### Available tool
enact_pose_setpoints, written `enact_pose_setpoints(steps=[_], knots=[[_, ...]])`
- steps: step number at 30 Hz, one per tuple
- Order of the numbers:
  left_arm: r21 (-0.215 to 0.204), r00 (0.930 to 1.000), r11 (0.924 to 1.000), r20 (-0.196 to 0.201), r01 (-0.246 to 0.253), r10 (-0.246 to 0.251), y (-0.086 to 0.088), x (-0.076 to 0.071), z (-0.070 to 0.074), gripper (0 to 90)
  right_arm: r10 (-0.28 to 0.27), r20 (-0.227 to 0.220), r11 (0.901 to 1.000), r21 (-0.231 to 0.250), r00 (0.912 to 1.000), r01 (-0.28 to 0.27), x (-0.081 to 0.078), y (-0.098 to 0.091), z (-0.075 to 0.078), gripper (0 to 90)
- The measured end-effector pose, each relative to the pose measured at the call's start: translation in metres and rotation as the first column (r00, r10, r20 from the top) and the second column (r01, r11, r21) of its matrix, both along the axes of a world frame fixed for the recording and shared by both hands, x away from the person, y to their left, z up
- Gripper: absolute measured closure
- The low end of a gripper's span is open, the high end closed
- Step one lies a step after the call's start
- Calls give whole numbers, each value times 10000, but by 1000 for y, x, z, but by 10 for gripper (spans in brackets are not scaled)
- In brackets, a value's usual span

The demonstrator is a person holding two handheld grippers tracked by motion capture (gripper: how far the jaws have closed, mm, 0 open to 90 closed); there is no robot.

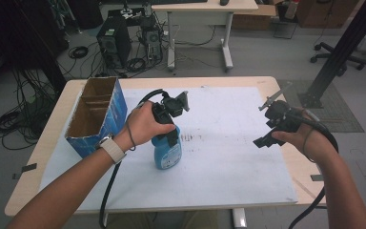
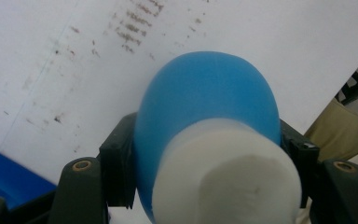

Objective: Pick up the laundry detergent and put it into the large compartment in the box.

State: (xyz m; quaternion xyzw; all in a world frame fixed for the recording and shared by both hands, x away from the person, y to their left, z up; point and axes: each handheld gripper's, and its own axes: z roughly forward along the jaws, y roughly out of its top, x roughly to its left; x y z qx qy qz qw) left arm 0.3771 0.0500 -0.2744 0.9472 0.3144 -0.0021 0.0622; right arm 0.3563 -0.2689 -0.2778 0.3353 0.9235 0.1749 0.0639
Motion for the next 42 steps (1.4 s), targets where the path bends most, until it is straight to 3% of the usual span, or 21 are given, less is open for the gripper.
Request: enact_pose_setpoints(steps=[29,42], knots=[[164,9961,9962,209,-861,858,12,-6,36,373,77,83,10000,12,9999,-77,-3,1,3,116],[105,9893,9894,184,-1449,1447,20,-6,57,373,232,91,9997,20,9997,-232,-1,6,3,116]])
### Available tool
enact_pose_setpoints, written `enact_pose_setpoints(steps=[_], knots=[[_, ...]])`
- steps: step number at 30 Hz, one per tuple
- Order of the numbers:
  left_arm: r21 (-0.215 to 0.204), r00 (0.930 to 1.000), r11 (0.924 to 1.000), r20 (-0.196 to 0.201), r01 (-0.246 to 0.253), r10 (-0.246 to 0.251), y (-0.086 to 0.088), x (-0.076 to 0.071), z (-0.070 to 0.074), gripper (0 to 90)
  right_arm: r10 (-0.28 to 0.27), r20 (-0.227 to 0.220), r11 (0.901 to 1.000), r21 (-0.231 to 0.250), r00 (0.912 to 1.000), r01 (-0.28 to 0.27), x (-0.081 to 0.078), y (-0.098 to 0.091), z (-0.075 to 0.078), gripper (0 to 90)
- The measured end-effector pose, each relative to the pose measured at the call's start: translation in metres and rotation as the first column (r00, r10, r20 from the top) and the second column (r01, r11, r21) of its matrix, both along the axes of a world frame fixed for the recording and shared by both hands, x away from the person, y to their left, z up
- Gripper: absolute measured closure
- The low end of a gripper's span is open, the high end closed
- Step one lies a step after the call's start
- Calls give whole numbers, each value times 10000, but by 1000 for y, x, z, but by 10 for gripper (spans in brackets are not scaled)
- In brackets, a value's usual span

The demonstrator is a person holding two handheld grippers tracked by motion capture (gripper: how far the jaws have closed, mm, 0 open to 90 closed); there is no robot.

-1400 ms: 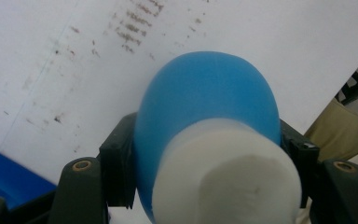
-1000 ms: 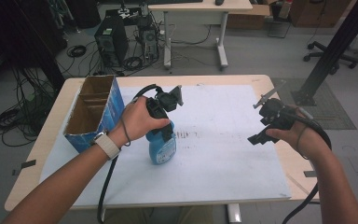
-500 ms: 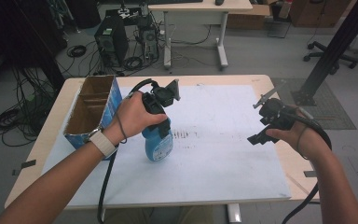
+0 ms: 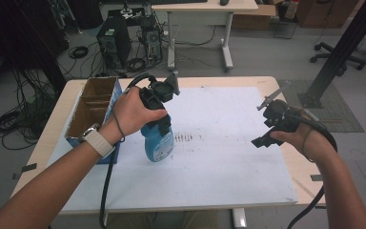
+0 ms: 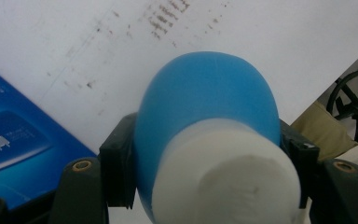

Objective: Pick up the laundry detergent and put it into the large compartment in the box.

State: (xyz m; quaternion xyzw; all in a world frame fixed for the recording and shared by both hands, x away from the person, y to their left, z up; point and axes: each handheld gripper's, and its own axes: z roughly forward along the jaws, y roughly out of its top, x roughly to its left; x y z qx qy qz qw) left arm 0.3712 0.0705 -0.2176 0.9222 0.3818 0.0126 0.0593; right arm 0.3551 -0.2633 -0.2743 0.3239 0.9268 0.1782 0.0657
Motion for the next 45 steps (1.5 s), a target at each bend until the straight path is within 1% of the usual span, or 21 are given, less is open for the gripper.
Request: enact_pose_setpoints(steps=[2,5,10,13,16,17,19,20,22,25,28,29,30,31,33,36,37,38,40,44,45], knots=[[14,10000,10000,-12,-36,36,1,0,2,373,3,0,10000,-17,10000,-3,0,0,0,116],[4,9997,9997,89,-247,247,4,1,9,373,9,32,10000,30,10000,-9,0,0,1,116],[111,9989,9988,48,-467,466,6,1,15,373,7,36,10000,33,10000,-7,-1,-1,2,116],[129,9975,9974,98,-705,704,7,1,22,373,28,52,10000,27,10000,-28,-1,-1,3,116],[147,9967,9966,120,-809,808,8,1,28,373,77,74,10000,38,9999,-78,0,-1,4,116],[147,9967,9966,120,-809,808,8,1,28,373,81,80,10000,25,9999,-81,0,-1,4,116],[209,9959,9958,197,-890,885,8,1,34,373,61,58,10000,56,10000,-61,0,-1,3,116],[209,9959,9958,197,-890,885,8,1,34,373,61,58,10000,56,10000,-61,0,-1,3,116],[215,9948,9949,259,-986,980,8,2,41,373,114,67,9999,45,9999,-114,1,0,3,116],[101,9931,9936,353,-1123,1119,8,1,47,373,90,66,9999,64,9999,-91,1,1,3,116],[47,9917,9923,361,-1235,1232,8,1,53,373,68,50,9999,81,10000,-68,2,1,2,116],[47,9917,9923,361,-1235,1232,8,1,53,373,103,70,9999,87,9999,-104,2,1,2,116],[-3,9908,9914,347,-1311,1310,9,1,57,373,111,64,9999,79,9999,-111,3,1,2,116],[-3,9908,9914,347,-1311,1310,9,1,57,374,111,64,9999,79,9999,-111,3,1,2,116],[40,9900,9906,341,-1371,1369,10,2,63,373,97,74,9999,90,9999,-97,3,1,2,116],[-15,9871,9876,308,-1568,1568,12,3,69,373,97,84,9999,82,9999,-98,3,1,2,116],[-15,9871,9876,308,-1568,1568,12,3,69,373,91,84,9999,96,9999,-92,3,1,2,116],[-79,9846,9848,228,-1733,1734,14,5,74,373,84,65,9999,80,9999,-84,3,1,2,116],[-220,9814,9816,239,-1897,1902,17,6,78,374,117,88,9999,78,9999,-118,3,1,2,116],[-128,9767,9774,372,-2109,2112,21,6,86,374,43,90,9999,112,10000,-44,3,1,2,116],[-128,9767,9774,372,-2109,2112,21,6,86,373,43,90,9999,112,10000,-44,3,1,2,116]])
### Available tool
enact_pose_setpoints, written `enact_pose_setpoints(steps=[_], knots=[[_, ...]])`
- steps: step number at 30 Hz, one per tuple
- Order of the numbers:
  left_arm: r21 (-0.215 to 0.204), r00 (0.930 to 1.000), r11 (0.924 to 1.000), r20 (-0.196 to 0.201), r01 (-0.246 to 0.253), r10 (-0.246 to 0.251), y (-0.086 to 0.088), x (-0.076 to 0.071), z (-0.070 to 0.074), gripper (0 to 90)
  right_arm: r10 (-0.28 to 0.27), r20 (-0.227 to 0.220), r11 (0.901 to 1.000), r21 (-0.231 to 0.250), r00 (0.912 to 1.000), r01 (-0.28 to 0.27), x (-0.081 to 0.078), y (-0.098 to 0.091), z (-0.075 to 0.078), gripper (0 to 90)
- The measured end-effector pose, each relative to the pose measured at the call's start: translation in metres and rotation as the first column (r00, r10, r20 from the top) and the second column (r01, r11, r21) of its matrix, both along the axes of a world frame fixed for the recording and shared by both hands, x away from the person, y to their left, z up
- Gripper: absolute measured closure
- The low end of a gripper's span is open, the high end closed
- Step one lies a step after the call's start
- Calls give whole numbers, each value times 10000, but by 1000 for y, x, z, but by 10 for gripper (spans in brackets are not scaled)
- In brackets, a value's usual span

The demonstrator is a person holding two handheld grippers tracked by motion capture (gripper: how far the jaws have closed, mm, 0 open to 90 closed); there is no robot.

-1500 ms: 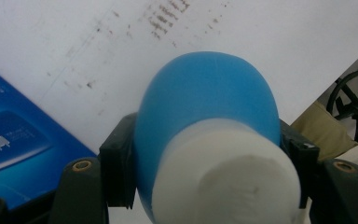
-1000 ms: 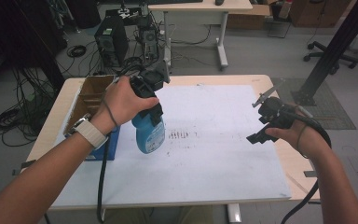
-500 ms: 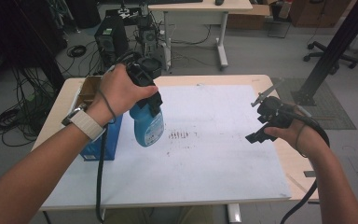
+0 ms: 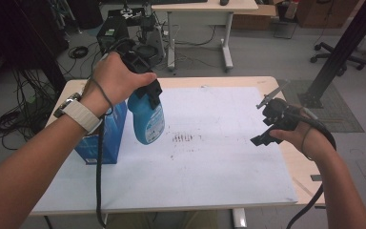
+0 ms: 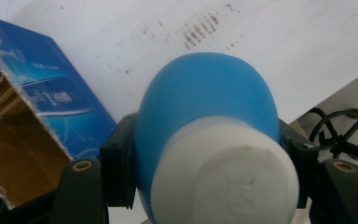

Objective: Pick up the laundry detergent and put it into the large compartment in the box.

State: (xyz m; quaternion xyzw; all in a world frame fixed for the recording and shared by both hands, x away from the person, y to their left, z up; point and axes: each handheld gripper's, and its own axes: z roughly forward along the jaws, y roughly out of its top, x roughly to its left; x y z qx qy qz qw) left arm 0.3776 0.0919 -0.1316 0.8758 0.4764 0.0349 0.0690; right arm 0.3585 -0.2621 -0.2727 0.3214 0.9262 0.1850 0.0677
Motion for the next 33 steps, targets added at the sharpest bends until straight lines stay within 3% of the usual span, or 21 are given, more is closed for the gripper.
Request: enact_pose_setpoints(steps=[5,18,33], knots=[[212,9997,9995,114,-231,229,5,0,10,374,8,-13,10000,-14,10000,-8,1,0,-1,116],[-139,9953,9952,75,-965,966,25,1,31,374,153,33,9999,-48,9999,-153,3,5,1,116],[-367,9746,9744,230,-2220,2229,63,5,53,373,258,52,9997,-29,9997,-258,5,10,1,116]])
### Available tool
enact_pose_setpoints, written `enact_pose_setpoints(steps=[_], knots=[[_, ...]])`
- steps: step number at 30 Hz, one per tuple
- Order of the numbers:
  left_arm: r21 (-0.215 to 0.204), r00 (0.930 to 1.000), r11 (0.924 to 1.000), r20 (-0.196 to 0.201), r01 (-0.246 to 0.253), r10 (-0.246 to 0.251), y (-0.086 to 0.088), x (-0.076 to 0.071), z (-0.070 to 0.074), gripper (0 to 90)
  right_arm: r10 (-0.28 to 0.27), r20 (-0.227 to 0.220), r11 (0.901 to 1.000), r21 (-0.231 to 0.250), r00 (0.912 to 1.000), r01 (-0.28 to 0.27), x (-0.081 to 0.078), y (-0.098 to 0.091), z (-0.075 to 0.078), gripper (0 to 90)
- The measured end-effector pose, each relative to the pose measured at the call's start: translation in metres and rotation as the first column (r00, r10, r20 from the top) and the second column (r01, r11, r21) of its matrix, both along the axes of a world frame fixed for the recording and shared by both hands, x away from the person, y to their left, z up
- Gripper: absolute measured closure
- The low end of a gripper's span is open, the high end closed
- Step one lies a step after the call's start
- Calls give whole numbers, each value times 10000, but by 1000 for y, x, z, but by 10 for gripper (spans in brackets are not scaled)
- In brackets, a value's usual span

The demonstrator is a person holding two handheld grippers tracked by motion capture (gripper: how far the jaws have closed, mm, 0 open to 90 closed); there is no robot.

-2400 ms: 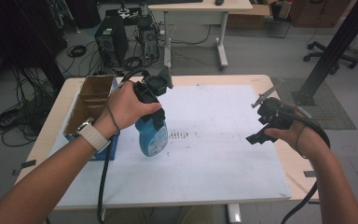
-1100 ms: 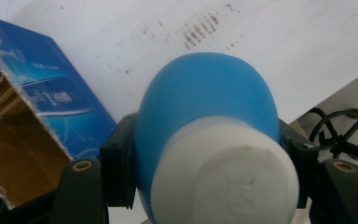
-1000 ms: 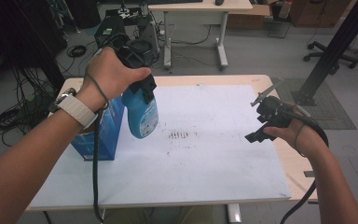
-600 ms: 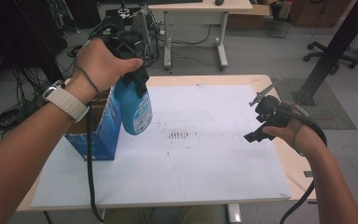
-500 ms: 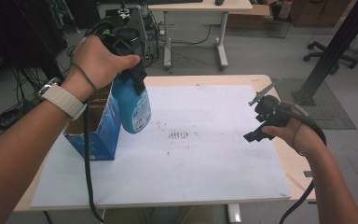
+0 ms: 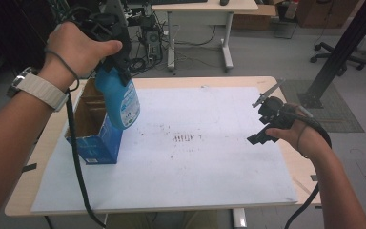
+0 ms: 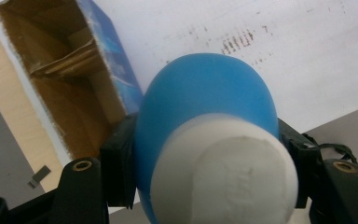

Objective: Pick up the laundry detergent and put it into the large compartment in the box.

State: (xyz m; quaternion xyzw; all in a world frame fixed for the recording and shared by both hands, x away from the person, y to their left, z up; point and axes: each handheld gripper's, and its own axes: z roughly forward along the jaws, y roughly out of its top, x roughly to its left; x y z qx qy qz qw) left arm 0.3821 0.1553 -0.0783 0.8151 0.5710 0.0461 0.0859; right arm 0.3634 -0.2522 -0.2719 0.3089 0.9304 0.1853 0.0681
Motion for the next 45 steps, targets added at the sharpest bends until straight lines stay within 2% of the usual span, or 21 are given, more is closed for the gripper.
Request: enact_pose_setpoints(steps=[6,18,27,31,42,45], knots=[[-159,9994,9993,-53,-334,333,17,2,5,374,42,13,10000,-22,10000,-42,1,3,2,116],[-170,9950,9948,-61,-1002,1001,40,7,9,374,93,-13,10000,-9,10000,-93,3,6,0,116],[-93,9846,9845,37,-1749,1749,61,11,13,374,98,-45,9999,-44,9999,-98,6,8,-1,116],[-215,9780,9779,84,-2081,2083,70,12,14,374,145,-41,9999,-33,9999,-145,7,9,-1,116],[-163,9619,9620,147,-2726,2729,88,14,6,374,105,-38,9999,-37,9999,-105,7,9,0,116],[-139,9594,9595,154,-2815,2817,91,14,5,374,112,-22,9999,-38,9999,-112,7,9,1,116]])
